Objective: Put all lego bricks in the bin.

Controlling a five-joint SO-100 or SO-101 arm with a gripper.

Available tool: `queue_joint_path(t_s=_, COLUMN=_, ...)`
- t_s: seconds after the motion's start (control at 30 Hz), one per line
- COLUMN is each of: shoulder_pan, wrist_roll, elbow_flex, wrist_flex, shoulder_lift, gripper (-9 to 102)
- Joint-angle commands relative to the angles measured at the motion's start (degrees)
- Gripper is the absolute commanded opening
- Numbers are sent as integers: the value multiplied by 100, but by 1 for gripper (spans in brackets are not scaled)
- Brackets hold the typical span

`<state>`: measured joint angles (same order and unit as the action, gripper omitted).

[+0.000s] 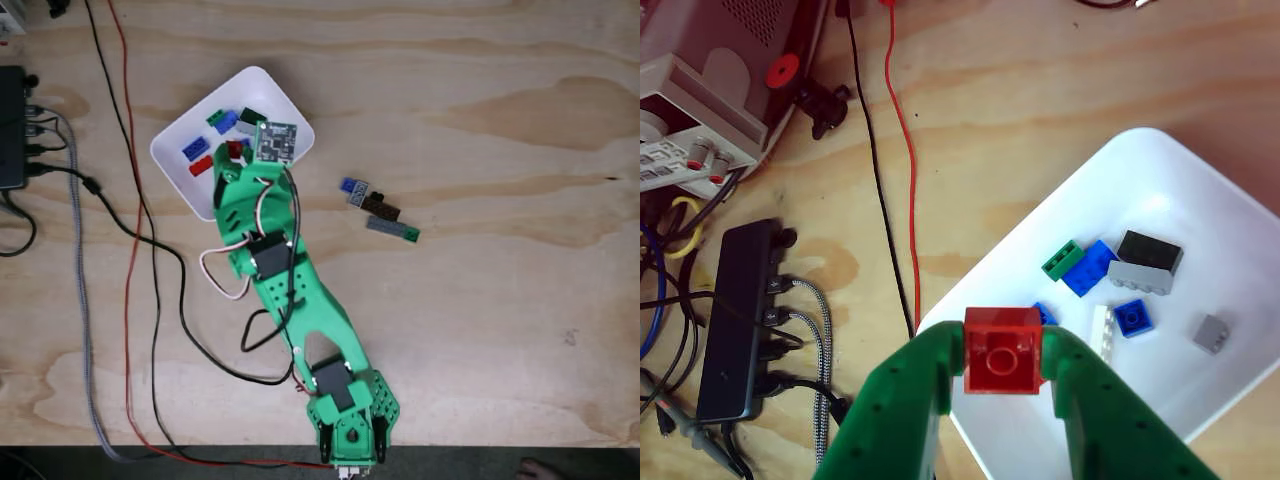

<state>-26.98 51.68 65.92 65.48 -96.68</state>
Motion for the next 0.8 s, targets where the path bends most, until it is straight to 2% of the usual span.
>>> queue_joint_path(t_s=0.0, shoulder_pan=-62, wrist_roll=-211, elbow_flex=-2197, wrist_flex=211, shoulder_lift=2461, gripper=0)
queue_joint_path(t_s=0.03, shoulder_pan=26, wrist_roll=-237, elbow_flex=-1881, wrist_flex=70, shoulder_lift=2461, gripper=2)
queue_joint_path(t_s=0.13, shoulder_pan=325, wrist_roll=-352, elbow_flex=-791, wrist_flex=-457, shoulder_lift=2109, gripper=18)
queue_joint_path(t_s=0.23, shoulder_pan=668, wrist_roll=-598, elbow_flex=888, wrist_flex=-1521, shoulder_lift=686, gripper=22)
queue_joint_path(t_s=0.3, shoulder_pan=932, wrist_roll=-686, elbow_flex=2021, wrist_flex=-1837, shoulder_lift=-800, gripper=20)
queue_joint_path(t_s=0.4, shoulder_pan=1617, wrist_roll=-1099, elbow_flex=2927, wrist_flex=-1863, shoulder_lift=-2514, gripper=20)
queue_joint_path(t_s=0.5, shoulder_pan=2435, wrist_roll=-1187, elbow_flex=3665, wrist_flex=-1477, shoulder_lift=-3533, gripper=20)
queue_joint_path(t_s=0.6, shoulder_pan=3120, wrist_roll=-1600, elbow_flex=4562, wrist_flex=-1292, shoulder_lift=-3568, gripper=20)
queue_joint_path(t_s=0.7, shoulder_pan=3111, wrist_roll=-1784, elbow_flex=5115, wrist_flex=-1582, shoulder_lift=-3331, gripper=21)
queue_joint_path(t_s=0.77, shoulder_pan=3015, wrist_roll=-1890, elbow_flex=5071, wrist_flex=-1257, shoulder_lift=-3164, gripper=17)
